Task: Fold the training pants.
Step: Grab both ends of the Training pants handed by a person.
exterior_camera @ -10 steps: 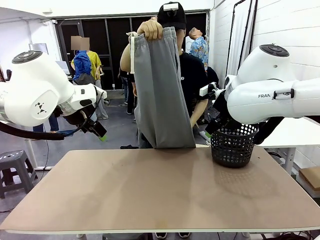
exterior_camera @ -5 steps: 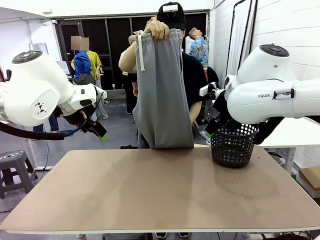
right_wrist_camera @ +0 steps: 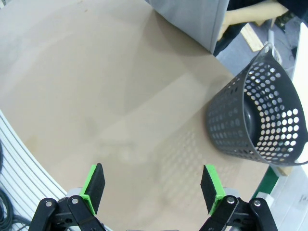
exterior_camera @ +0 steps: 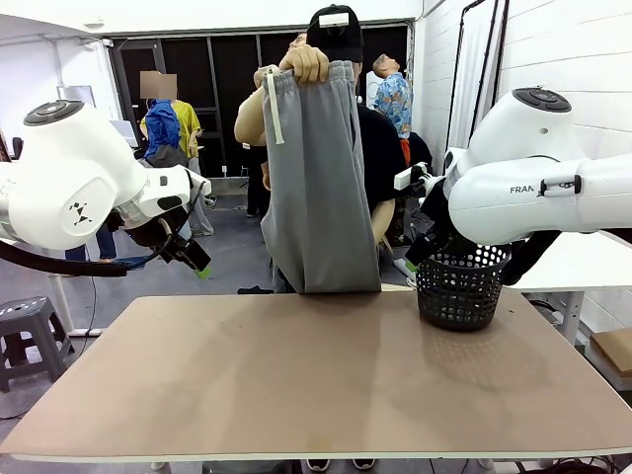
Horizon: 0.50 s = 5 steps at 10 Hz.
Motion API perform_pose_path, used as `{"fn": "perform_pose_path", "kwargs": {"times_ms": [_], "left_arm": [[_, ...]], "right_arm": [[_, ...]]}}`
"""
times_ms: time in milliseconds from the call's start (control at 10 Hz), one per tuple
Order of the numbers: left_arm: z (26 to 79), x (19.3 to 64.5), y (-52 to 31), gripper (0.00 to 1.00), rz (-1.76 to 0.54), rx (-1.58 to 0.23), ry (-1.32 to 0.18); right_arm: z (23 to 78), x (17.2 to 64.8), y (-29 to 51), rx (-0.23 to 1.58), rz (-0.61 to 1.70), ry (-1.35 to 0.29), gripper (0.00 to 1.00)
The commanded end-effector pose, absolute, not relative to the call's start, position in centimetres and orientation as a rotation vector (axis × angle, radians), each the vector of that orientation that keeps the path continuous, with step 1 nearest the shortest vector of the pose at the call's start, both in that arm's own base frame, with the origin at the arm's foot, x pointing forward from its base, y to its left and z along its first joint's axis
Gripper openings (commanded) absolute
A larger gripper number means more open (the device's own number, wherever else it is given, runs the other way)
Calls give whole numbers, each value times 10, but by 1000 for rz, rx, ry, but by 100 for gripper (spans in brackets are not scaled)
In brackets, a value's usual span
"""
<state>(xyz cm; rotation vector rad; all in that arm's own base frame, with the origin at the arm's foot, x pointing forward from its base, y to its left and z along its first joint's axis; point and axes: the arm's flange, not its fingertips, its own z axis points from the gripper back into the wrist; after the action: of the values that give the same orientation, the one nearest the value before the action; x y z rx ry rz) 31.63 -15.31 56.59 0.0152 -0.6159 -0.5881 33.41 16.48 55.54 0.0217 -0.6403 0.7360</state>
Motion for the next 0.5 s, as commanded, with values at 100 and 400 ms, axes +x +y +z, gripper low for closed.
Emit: {"fn": "perform_pose_path", "kwargs": {"times_ms": [100, 400], "left_arm": [[566, 318, -153, 100, -586, 12, -624], [566, 318, -153, 100, -586, 12, -624]], "right_arm": [[555, 334, 165, 30, 737, -639, 100], [555, 334, 165, 30, 737, -639, 100]]}}
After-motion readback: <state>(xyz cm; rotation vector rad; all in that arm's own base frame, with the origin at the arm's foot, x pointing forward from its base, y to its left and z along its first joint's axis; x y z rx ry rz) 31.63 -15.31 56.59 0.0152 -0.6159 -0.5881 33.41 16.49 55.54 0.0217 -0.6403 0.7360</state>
